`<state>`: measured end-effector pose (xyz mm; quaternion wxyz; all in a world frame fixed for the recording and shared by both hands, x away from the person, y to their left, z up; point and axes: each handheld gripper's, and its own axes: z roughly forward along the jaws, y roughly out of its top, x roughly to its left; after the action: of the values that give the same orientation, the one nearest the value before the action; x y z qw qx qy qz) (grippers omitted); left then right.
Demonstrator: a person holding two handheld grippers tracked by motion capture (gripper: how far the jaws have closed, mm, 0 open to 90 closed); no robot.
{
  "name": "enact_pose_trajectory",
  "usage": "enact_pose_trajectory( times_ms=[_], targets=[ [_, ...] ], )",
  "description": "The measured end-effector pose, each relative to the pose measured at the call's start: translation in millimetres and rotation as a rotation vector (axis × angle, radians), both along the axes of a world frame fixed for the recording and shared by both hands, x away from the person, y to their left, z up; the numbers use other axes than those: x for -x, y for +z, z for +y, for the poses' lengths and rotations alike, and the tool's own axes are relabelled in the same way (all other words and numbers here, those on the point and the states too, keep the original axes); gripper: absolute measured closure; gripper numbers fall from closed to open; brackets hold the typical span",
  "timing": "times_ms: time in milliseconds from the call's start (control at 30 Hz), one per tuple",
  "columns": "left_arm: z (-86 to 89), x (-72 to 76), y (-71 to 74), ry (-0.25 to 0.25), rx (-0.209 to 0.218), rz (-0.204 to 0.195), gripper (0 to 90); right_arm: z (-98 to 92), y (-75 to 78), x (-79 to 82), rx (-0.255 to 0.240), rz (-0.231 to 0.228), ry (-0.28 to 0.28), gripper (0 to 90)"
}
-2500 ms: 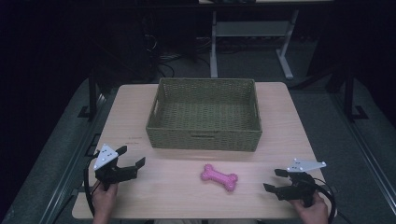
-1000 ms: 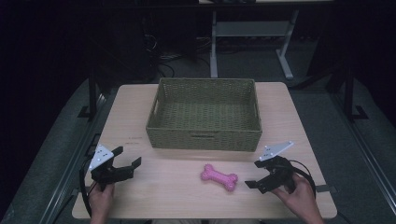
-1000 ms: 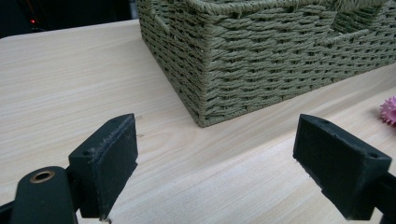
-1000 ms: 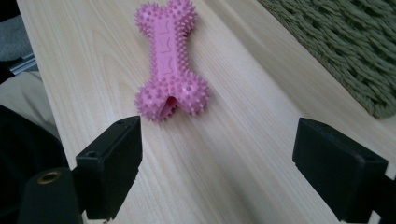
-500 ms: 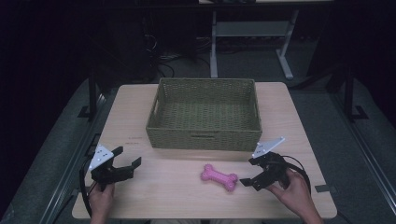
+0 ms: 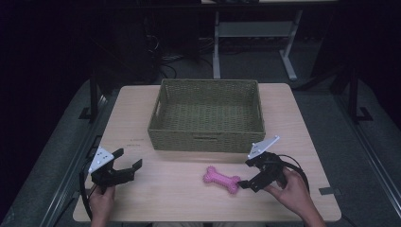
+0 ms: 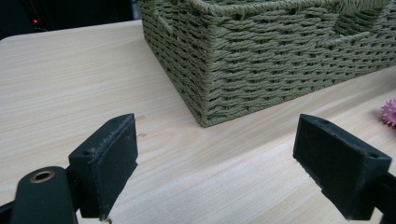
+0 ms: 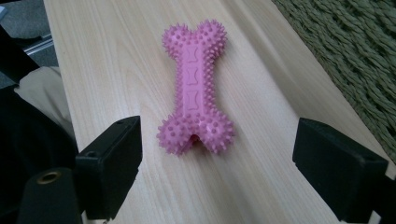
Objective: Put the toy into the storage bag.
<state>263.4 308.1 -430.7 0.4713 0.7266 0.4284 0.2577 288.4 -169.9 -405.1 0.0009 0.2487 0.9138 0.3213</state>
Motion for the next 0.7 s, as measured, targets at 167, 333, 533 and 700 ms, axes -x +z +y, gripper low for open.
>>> enact_pose_trajectory(
  times_ms=[167,333,533,700],
  targets=[
    [0.2,0.2,0.1,0.0,0.001,0.002,13.3,5.6,0.3,-2.8,0.01,0.003,0.012,15.4],
    [0.0,0.3,0.2,-0.002,0.002,0.002,13.3,14.2,2.7,-4.3,0.027,-0.004,0.043,15.4],
    [0.7,0.3,0.3,0.001,0.005,0.002,13.3,26.4,5.5,-7.4,0.043,-0.014,0.074,15.4],
    [1.6,0.3,0.4,0.002,0.006,0.0,13.3,34.3,5.6,-9.7,0.057,-0.011,0.08,15.5]
  ],
)
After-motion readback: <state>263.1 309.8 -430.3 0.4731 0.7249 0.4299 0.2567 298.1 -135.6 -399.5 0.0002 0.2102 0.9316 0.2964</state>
